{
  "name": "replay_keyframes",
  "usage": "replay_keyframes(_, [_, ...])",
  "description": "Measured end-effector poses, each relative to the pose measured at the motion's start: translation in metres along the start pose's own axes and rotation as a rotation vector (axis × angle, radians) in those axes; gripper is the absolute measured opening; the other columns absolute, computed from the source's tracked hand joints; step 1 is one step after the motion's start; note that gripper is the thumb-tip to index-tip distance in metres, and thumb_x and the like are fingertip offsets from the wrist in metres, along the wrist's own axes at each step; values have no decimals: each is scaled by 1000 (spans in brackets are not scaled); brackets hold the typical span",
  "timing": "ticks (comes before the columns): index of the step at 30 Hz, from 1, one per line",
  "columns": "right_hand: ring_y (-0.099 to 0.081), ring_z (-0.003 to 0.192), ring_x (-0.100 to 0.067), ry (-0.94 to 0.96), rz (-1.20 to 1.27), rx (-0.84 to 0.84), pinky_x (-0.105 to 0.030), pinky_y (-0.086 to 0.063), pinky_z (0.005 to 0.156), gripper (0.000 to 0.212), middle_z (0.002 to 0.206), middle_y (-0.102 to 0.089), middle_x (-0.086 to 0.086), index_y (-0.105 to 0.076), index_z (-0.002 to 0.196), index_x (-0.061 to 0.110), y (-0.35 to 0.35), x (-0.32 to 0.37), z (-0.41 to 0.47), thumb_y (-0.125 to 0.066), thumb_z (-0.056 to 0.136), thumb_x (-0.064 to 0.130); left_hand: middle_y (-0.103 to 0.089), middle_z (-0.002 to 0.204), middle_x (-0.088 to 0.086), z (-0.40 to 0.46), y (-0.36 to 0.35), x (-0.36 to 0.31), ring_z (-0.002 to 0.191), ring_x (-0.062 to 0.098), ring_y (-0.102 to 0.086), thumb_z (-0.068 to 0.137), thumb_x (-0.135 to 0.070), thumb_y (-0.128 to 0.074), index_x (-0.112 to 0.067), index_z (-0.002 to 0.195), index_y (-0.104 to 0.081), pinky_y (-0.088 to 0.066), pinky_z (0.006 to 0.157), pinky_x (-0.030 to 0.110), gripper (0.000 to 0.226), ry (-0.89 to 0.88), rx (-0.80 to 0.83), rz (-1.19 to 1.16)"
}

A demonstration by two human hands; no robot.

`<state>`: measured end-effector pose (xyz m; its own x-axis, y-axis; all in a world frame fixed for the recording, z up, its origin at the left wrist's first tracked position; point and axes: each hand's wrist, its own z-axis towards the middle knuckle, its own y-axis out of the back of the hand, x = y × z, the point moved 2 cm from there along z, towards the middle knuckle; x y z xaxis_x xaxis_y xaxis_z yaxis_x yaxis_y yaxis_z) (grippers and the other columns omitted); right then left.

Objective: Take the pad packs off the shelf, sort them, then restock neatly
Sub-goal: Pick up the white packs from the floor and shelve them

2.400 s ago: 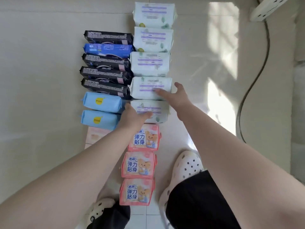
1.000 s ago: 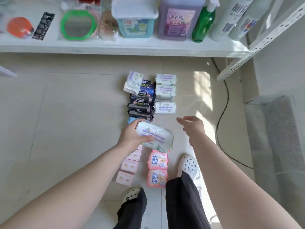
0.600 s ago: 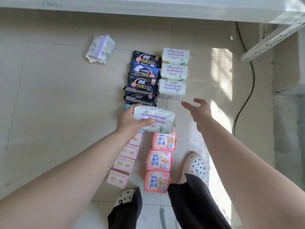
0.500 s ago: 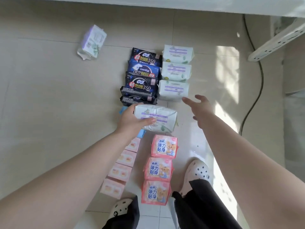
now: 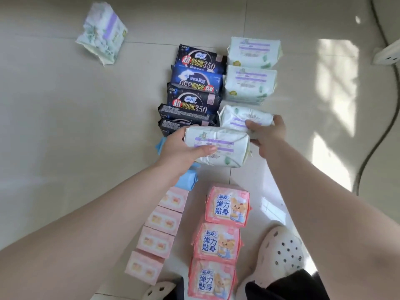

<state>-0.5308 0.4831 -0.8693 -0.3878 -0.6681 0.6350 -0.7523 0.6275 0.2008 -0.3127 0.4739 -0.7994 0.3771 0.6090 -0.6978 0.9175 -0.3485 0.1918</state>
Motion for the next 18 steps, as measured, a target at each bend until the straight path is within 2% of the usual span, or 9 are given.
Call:
replay_keyframes(2, [-66, 75, -21, -30, 79, -3, -38, -61, 66, 47, 92, -65, -2, -50, 108, 20, 16, -3, -17, -80, 75, 4, -73, 94, -7, -11, 4, -7, 87, 10, -70, 68, -12, -85, -27, 103, -65, -58, 75, 24, 43, 15, -1, 8])
replay_keyframes(5, [-69, 82, -20, -30, 195, 42, -39, -61, 72, 48, 98, -65, -2, -50, 115, 16, 52, 8, -57, -78, 78, 3, -72, 94, -9, -41, 8, -25, 83, 7, -68, 69, -14, -84, -27, 104, -63, -56, 66, 18, 43, 28, -2, 28])
replay_keyframes(9, [-69, 92, -22, -64, 281, 111, -43, -58, 83, 46, 113, -66, -6, -49, 112, 17, 105, 49, -135, -78, 78, 7, -72, 102, -4, -106, 15, -65, 93, 14, -69, 64, -15, -87, -20, 113, -63, -55, 83, 32, 55, 44, 25, 76])
replay_keyframes(12, [-70, 90, -22, -80, 284, 114, -42, -59, 82, 56, 112, -67, -8, -47, 122, 14, 138, 97, -218, -79, 76, 8, -73, 95, -4, -171, 23, -107, 90, 16, -69, 62, -13, -88, -19, 106, -65, -55, 84, 33, 51, 30, 72, 164])
replay_keyframes(14, [-71, 86, -21, -77, 284, 82, -39, -60, 78, 60, 111, -68, -9, -46, 126, 13, 159, 129, -286, -79, 76, 9, -72, 96, -6, -220, 33, -138, 91, 15, -68, 56, -20, -91, -22, 109, -65, -54, 88, 34, 59, 3, 112, 245])
replay_keyframes(16, [-71, 87, -22, -64, 294, 37, -39, -60, 78, 59, 113, -67, -11, -47, 124, 12, 182, 152, -358, -80, 76, 10, -71, 101, -6, -272, 47, -170, 95, 14, -67, 54, -24, -92, -23, 114, -63, -52, 91, 33, 67, -13, 135, 303])
replay_keyframes(18, [-70, 85, -21, -20, 333, -26, -38, -61, 75, 53, 111, -67, -10, -46, 120, 11, 203, 172, -429, -78, 78, 9, -70, 100, -4, -324, 63, -203, 91, 15, -66, 59, -17, -90, -19, 112, -63, -51, 86, 27, 59, -48, 143, 314])
